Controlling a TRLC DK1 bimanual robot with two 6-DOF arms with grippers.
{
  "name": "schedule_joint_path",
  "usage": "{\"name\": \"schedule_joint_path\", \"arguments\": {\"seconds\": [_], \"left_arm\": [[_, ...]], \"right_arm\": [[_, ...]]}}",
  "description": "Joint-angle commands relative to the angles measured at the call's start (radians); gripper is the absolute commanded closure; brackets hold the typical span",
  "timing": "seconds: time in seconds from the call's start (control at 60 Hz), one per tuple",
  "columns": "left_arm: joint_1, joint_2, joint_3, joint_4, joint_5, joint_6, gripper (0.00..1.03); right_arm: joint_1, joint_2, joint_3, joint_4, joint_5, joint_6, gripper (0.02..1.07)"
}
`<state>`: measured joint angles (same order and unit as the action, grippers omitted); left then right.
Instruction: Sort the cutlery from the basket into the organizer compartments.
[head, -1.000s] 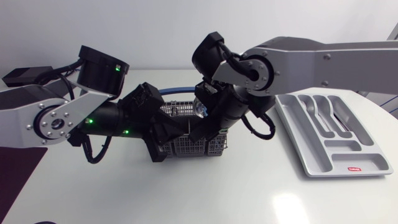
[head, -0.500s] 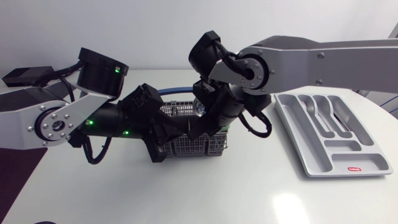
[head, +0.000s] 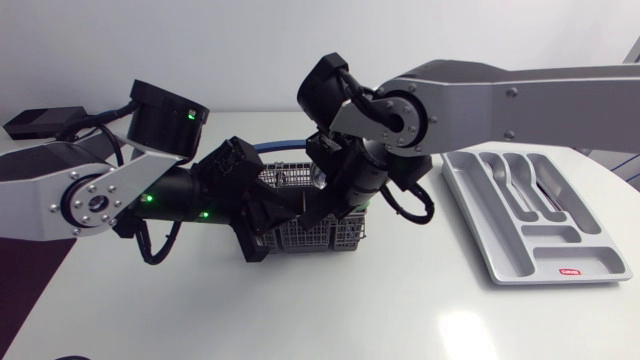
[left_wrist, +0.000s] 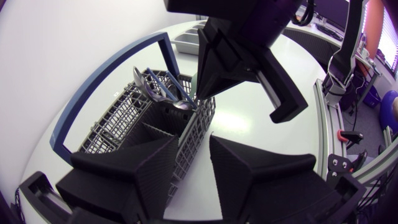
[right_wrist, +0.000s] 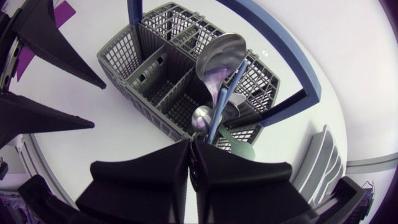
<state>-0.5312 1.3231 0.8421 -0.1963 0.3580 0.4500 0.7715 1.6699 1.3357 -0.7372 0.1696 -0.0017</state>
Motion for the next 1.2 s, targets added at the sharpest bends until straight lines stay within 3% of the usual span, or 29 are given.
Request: {"name": "schedule_joint_path", "arguments": {"seconds": [0.0,0.383,0.533,0.95,1.183], "left_arm": [[0.005,0.014,-0.028,0.009,-0.007,0.023,0.67],[-0.003,0.019,-0.018,0.012,-0.007,0.018,0.66],[-0.007,0.019,-0.009,0.018,-0.007,0.016,0.6],[-0.052,0.025,0.034,0.08,-0.022,-0.024,0.41],[-0.09,0.036,0.098,0.035,-0.002,-0.02,0.33]], "right_arm": [[0.0,-0.027,0.016,-0.011,0.018,-0.018,1.01],[-0.008,-0.133,0.071,-0.071,0.013,-0.03,1.01],[-0.009,-0.165,0.102,-0.102,-0.007,-0.03,1.01],[-0.058,-0.248,0.2,-0.232,-0.165,-0.004,1.01],[-0.112,-0.335,0.23,-0.283,-0.337,-0.06,1.01]]}}
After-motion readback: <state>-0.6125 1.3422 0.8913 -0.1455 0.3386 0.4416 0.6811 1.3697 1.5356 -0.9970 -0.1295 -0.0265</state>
